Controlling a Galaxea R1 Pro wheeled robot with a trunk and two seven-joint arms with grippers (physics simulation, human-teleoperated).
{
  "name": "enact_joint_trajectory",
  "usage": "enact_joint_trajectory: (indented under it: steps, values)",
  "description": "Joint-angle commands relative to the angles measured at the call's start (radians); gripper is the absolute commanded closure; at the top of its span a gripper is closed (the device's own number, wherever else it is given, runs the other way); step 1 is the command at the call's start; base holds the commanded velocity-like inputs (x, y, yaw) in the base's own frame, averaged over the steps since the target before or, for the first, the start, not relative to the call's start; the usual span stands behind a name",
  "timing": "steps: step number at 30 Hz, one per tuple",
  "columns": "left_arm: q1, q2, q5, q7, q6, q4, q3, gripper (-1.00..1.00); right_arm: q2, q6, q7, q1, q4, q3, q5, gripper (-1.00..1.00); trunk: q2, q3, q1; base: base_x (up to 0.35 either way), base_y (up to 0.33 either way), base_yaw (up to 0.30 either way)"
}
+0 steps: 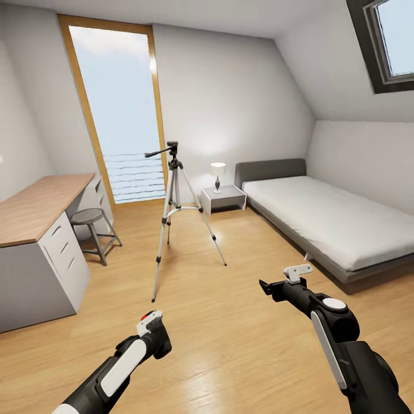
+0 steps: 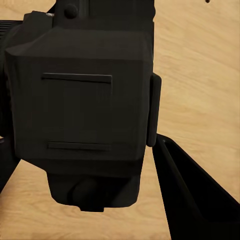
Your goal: Attach the digital camera to the camera tripod in the bedroom.
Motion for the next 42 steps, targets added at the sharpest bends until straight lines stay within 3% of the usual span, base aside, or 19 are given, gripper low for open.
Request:
enact_joint_trajectory:
  steps: [1,17,23,27,35,42]
  values:
    - [-0.001,0.001,0.002,0.006,0.002,-0.002,-0.004,1.0,0.0,0.005,0.002,-0.001,-0.001,0.0,0.0,-1.0,0.006,0.002,-0.004,0.0,0.0,0.0]
    - [-0.001,-0.01,-0.001,0.003,0.004,-0.007,-0.023,1.0,-0.001,0.006,0.002,-0.002,-0.001,0.002,0.0,-1.0,0.118,0.052,-0.065,0.0,0.0,0.0]
    - [-0.006,-0.017,-0.002,-0.001,0.004,-0.014,-0.126,1.0,-0.002,0.007,0.002,-0.003,-0.001,0.004,0.0,-1.0,0.16,0.071,-0.088,0.0,0.0,0.0]
    - [-0.009,-0.02,-0.002,-0.004,0.005,-0.017,-0.158,1.0,-0.002,0.007,0.002,-0.003,-0.001,0.004,0.0,-1.0,0.188,0.084,-0.104,0.0,0.0,0.0]
    - [-0.012,-0.035,-0.012,-0.007,0.006,-0.019,-0.189,1.0,-0.003,0.007,0.002,-0.003,-0.001,0.005,0.0,-1.0,0.244,0.109,-0.134,0.0,0.0,0.0]
    - [-0.014,-0.063,-0.077,-0.014,0.03,-0.02,-0.217,1.0,-0.003,0.007,0.002,-0.003,-0.001,0.005,0.0,-1.0,0.293,0.131,-0.161,0.0,0.0,0.0]
